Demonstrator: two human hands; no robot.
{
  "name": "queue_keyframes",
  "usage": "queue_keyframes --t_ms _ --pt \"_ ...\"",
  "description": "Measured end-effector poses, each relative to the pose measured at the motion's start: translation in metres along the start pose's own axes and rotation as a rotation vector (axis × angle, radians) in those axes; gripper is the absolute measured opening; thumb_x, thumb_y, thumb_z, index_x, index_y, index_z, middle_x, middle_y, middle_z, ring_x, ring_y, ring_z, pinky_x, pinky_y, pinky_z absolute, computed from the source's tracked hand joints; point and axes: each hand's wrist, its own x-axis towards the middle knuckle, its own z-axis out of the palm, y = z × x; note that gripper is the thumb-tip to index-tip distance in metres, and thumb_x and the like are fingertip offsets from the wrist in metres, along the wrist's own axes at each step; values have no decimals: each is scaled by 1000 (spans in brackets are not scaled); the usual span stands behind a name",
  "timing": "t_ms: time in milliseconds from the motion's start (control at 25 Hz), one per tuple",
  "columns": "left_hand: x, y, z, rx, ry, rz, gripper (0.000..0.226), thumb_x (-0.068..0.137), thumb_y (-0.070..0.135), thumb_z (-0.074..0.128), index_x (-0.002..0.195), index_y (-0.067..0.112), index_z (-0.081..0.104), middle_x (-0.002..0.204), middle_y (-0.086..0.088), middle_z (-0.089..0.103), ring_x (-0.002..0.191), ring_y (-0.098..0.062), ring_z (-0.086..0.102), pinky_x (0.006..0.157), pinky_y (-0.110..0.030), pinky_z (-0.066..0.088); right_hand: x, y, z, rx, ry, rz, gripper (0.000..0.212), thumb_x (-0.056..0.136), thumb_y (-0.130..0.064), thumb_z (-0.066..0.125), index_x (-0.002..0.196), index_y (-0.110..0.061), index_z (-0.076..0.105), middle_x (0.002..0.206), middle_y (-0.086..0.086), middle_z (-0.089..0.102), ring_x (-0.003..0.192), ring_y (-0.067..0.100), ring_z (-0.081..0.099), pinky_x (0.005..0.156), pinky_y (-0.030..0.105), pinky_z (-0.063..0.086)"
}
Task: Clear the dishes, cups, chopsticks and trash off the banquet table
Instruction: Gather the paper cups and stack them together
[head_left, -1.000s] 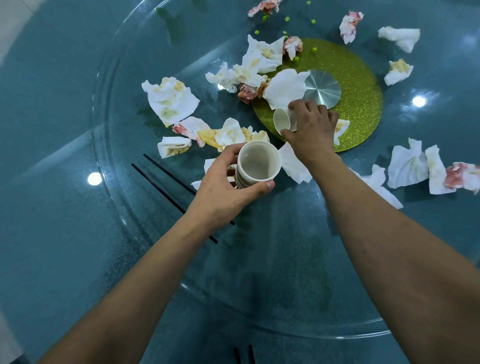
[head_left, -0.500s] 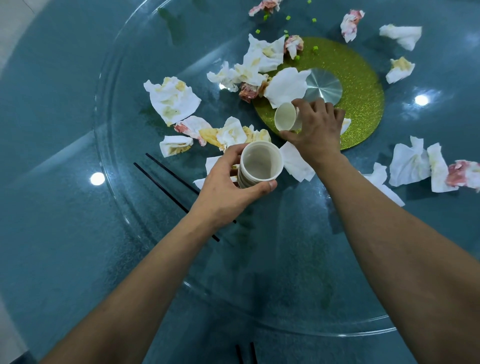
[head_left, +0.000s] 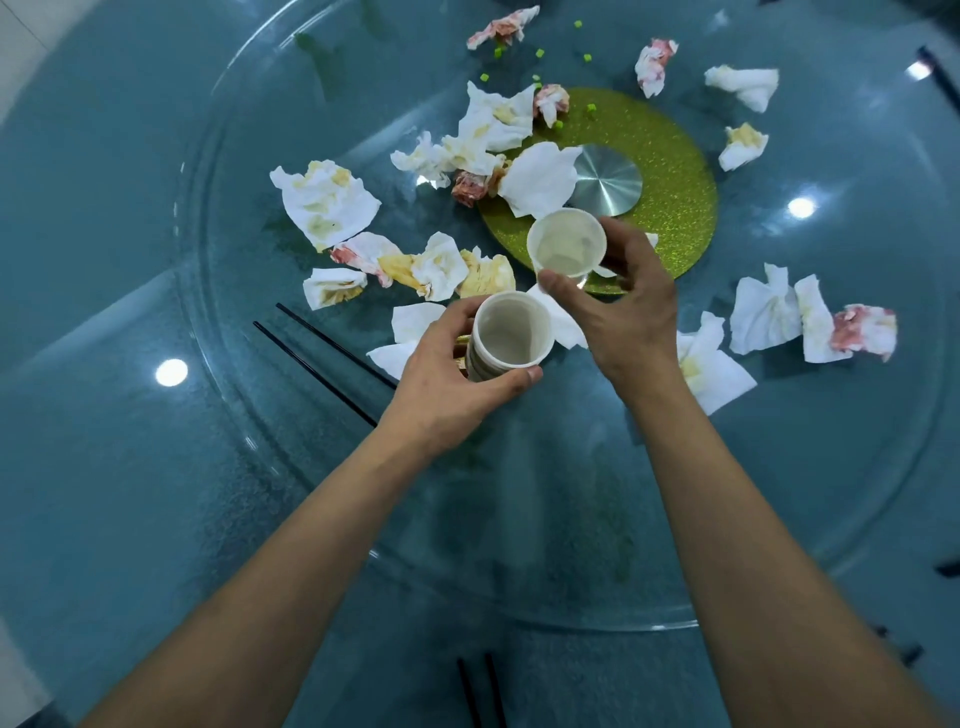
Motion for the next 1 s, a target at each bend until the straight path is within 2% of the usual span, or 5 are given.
queue_keyframes --t_ms 80,280,440,760,1000 --pt "-10 1 2 -3 -3 2 64 68 48 87 123 49 54 117 24 64 105 4 62 87 -25 54 -21 -13 -10 108 -2 0 62 74 -34 89 128 -24 61 116 -11 71 109 8 67 94 32 56" --pt "-36 4 1 15 -27 11 63 71 43 88 124 45 54 118 21 64 105 2 62 86 -22 54 -63 -40 -30 344 1 44 62 75 -38 88 129 -23 61 122 7 71 115 25 68 101 57 51" --pt "-57 9 1 -8 -32 1 58 71 36 90 118 45 57 108 28 65 97 10 61 74 -9 49 -92 -62 -39 314 -104 32 68 73 -47 87 132 -25 60 123 1 72 116 21 67 102 50 53" --pt "-101 8 -12 10 -13 1 61 70 36 91 121 40 59 109 14 67 94 9 62 72 -4 47 -139 -85 -43 150 -245 39 70 71 -47 85 135 -32 61 125 -12 70 121 10 63 108 51 47" --pt "-141 12 -24 -41 -41 22 58 72 36 89 121 40 60 103 22 66 93 7 64 70 -7 48 -182 -96 -42 71 -299 39 67 72 -52 83 134 -40 60 128 -22 66 125 3 58 111 45 44"
